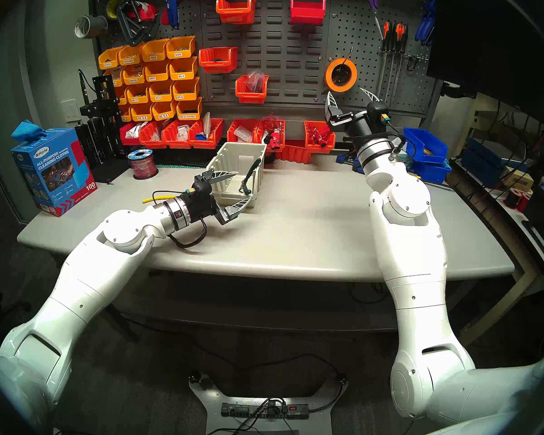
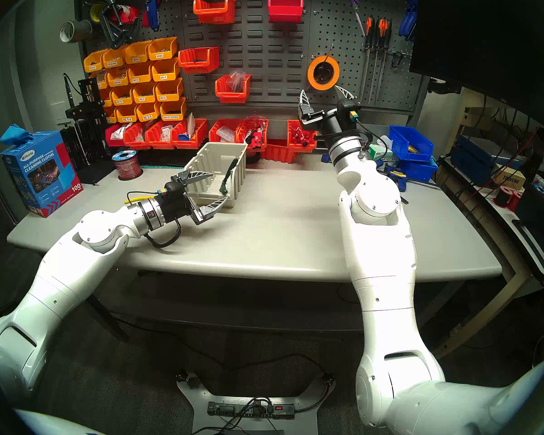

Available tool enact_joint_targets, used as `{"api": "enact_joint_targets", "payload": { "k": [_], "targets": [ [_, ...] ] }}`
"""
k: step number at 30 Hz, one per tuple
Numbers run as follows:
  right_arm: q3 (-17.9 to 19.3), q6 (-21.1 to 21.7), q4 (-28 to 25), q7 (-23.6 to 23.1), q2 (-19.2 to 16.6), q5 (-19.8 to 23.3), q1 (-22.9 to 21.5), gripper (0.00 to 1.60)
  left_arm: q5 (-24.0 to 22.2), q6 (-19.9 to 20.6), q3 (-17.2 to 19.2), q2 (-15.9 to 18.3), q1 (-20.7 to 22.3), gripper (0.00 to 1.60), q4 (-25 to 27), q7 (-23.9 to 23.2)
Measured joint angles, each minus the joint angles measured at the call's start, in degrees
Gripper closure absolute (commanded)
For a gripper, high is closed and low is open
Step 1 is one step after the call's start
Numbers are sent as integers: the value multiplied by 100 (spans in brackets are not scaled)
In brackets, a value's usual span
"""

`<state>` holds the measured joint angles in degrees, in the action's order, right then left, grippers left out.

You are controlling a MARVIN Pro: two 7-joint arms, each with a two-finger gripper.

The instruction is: Take out tools from the storage box

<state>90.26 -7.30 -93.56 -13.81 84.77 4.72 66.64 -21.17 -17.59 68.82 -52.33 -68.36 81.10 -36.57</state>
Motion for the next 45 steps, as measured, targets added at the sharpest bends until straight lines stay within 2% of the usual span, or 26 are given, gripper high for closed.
{"api": "enact_joint_targets", "payload": {
  "k": [15, 16, 17, 19, 22, 28, 31, 32, 33, 34, 45],
  "targets": [
    [0, 0, 0, 0, 0, 0, 0, 0, -48, -12, -13, -168, 23, 0, 11, 5],
    [0, 0, 0, 0, 0, 0, 0, 0, -53, -12, -14, -178, 26, 31, 11, 5],
    [0, 0, 0, 0, 0, 0, 0, 0, -61, -10, -15, -192, 31, 87, 11, -1],
    [0, 0, 0, 0, 0, 0, 0, 0, -66, -6, -16, -201, 34, 99, 12, -15],
    [0, 0, 0, 0, 0, 0, 0, 0, -73, 6, -17, -212, 36, 112, 14, -34],
    [0, 0, 0, 0, 0, 0, 0, 0, -83, 59, -12, -218, 35, 105, 28, -60],
    [0, 0, 0, 0, 0, 0, 0, 0, -91, 95, -5, -218, 30, 112, 45, -64],
    [0, 0, 0, 0, 0, 0, 0, 0, -93, 108, -2, -218, 28, 123, 53, -65],
    [0, 0, 0, 0, 0, 0, 0, 0, -96, 120, 0, -217, 24, 147, 60, -65],
    [0, 0, 0, 0, 0, 0, 0, 0, -99, 132, 2, -215, 20, 160, 69, -66],
    [0, 0, 0, 0, 0, 0, 0, 0, -151, 312, 68, -142, -73, 160, 224, 16]
  ]
}}
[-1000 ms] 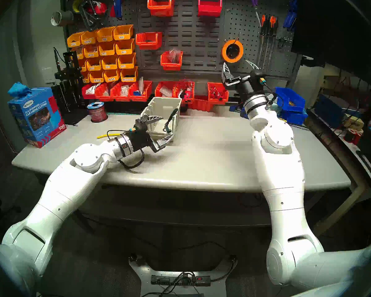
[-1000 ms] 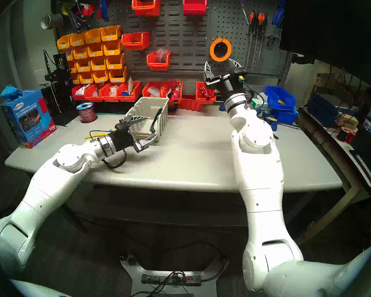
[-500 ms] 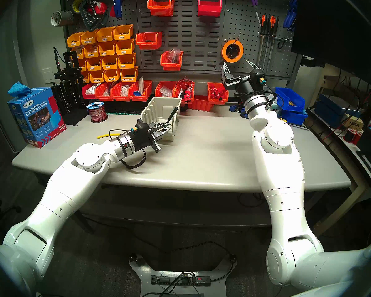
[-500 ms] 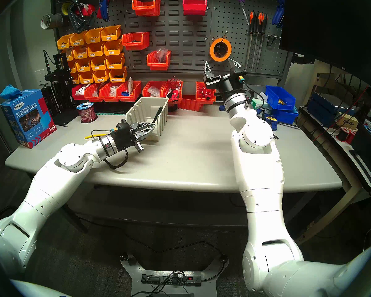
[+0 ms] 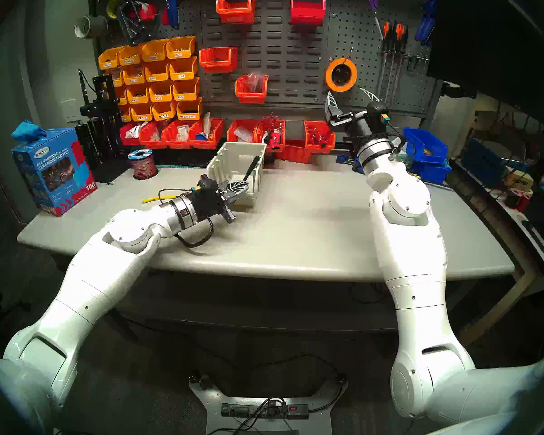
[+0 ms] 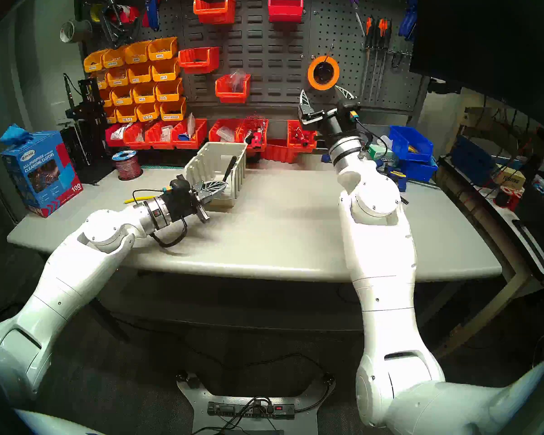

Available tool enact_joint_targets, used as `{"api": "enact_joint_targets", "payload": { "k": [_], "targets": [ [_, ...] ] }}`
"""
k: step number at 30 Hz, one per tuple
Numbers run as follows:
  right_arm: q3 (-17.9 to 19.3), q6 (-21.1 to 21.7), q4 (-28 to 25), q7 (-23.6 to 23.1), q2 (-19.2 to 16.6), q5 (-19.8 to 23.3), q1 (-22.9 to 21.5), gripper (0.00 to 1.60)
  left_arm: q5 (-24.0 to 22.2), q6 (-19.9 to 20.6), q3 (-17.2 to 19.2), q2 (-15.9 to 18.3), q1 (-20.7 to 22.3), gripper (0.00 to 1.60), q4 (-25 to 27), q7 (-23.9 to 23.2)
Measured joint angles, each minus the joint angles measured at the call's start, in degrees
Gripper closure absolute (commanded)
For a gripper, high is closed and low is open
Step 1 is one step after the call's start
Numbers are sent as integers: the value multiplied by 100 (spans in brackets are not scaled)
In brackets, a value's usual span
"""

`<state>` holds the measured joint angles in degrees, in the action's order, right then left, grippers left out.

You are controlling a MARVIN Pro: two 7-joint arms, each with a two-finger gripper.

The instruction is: Take out tools from the storage box

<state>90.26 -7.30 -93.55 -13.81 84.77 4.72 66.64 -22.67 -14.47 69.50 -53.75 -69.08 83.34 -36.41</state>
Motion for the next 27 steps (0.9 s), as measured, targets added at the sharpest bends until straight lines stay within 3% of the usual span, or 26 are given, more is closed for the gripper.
{"api": "enact_joint_targets", "payload": {
  "k": [7, 18, 27],
  "targets": [
    [0, 0, 0, 0, 0, 0, 0, 0, -20, -168, 104, -56, -33, 160, 26, 165],
    [0, -1, 3, 0, 0, 0, 0, 0, -184, -1005, 492, -580, 132, 160, -204, 892],
    [0, -1, 3, 0, 0, 0, 0, 0, -328, -1327, 672, -785, 281, 160, -235, 1059]
  ]
}}
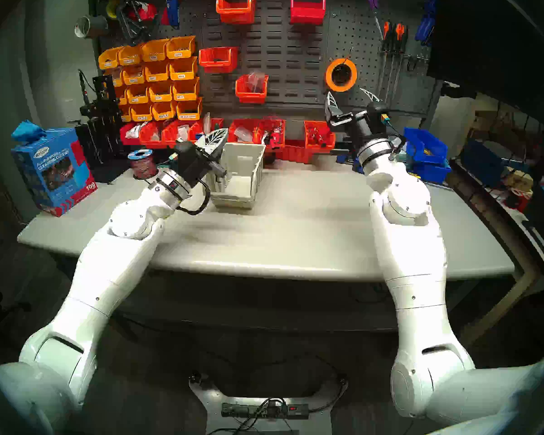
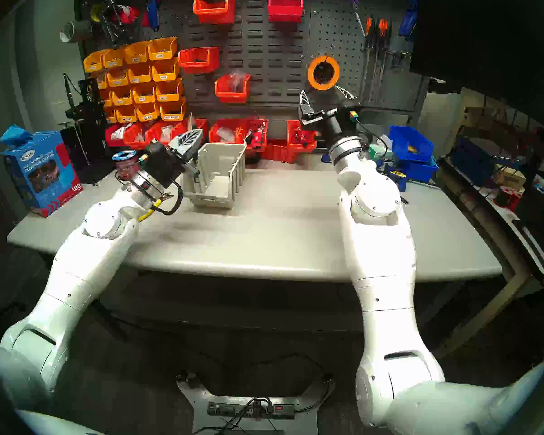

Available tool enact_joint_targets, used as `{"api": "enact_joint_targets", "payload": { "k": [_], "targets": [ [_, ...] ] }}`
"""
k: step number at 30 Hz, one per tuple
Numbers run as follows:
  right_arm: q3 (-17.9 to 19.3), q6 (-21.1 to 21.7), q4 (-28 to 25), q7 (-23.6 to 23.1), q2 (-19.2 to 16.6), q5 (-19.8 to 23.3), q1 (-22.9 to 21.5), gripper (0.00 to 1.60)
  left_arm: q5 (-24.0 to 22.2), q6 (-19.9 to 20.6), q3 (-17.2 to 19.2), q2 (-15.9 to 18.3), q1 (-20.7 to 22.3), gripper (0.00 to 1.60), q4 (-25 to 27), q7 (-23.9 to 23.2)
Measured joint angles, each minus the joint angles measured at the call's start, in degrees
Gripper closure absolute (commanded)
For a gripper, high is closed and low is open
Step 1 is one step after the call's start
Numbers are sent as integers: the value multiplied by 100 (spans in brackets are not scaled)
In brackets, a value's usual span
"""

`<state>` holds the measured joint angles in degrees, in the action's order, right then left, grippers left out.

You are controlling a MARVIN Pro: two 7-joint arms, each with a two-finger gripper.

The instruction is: Take out tools from the storage box

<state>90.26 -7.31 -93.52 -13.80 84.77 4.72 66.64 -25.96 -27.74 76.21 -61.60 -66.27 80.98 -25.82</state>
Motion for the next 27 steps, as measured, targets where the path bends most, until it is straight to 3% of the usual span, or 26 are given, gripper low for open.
{"api": "enact_joint_targets", "payload": {
  "k": [19, 27],
  "targets": [
    [0, 0, 1, 0, 0, 0, 0, 0, -288, -120, 585, -289, 561, 160, 25, 618],
    [0, 0, 1, 0, 0, 0, 0, 0, 565, 721, 477, 134, 648, 160, -145, 851]
  ]
}}
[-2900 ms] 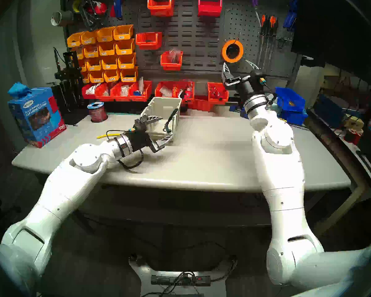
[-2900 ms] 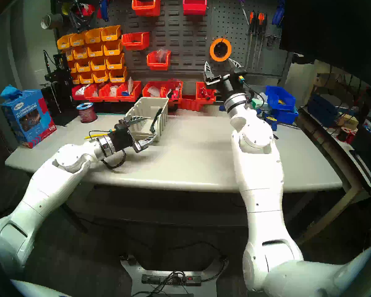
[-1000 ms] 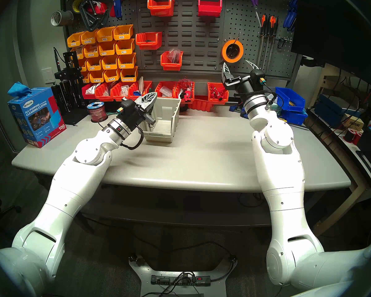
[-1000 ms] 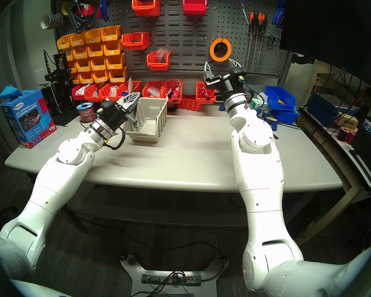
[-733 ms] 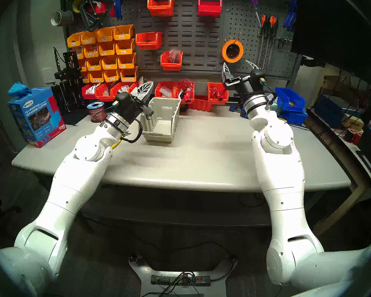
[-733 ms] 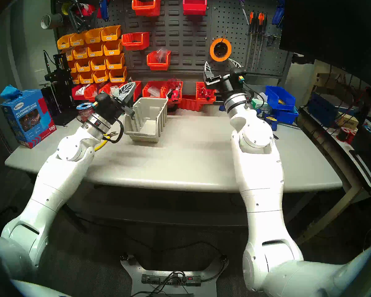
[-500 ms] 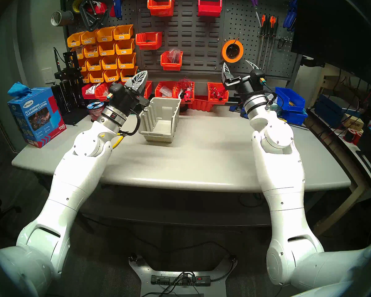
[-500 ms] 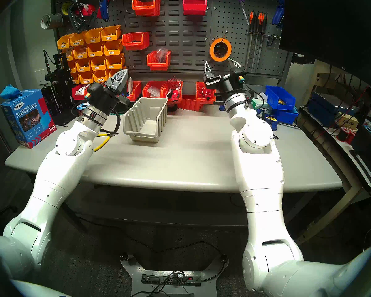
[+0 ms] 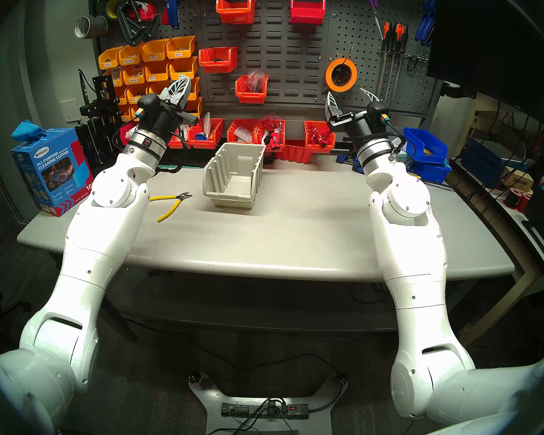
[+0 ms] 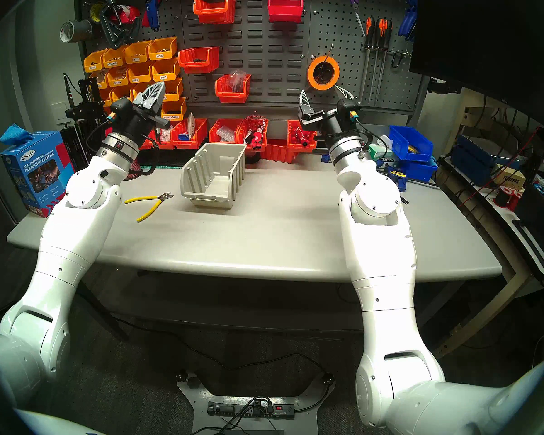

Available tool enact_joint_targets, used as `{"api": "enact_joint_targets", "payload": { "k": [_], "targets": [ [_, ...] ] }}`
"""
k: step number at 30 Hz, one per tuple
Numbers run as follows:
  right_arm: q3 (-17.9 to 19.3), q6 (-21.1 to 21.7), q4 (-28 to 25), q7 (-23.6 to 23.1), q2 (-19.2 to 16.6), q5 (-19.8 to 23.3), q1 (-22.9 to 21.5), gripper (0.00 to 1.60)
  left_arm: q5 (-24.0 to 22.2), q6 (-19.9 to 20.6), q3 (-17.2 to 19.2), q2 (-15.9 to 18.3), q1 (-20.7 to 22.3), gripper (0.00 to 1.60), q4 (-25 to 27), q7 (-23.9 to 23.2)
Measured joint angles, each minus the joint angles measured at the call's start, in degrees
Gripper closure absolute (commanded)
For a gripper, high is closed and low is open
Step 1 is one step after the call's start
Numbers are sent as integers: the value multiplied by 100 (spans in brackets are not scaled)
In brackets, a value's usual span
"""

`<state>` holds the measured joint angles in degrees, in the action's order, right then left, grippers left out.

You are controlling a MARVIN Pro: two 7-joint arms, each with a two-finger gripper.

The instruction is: Take out tools from the storage box

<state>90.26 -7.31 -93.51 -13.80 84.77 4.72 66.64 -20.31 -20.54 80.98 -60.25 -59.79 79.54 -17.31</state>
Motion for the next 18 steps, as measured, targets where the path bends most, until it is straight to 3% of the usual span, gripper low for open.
{"api": "enact_joint_targets", "payload": {
  "k": [8, 18],
  "targets": [
    [0, 0, 0, 0, 0, 0, 0, 0, 821, 405, -148, 364, -289, 160, -62, 155],
    [0, 0, -2, 0, 0, 0, 0, 0, 997, 572, -123, 623, -535, 160, -58, 49]
  ]
}}
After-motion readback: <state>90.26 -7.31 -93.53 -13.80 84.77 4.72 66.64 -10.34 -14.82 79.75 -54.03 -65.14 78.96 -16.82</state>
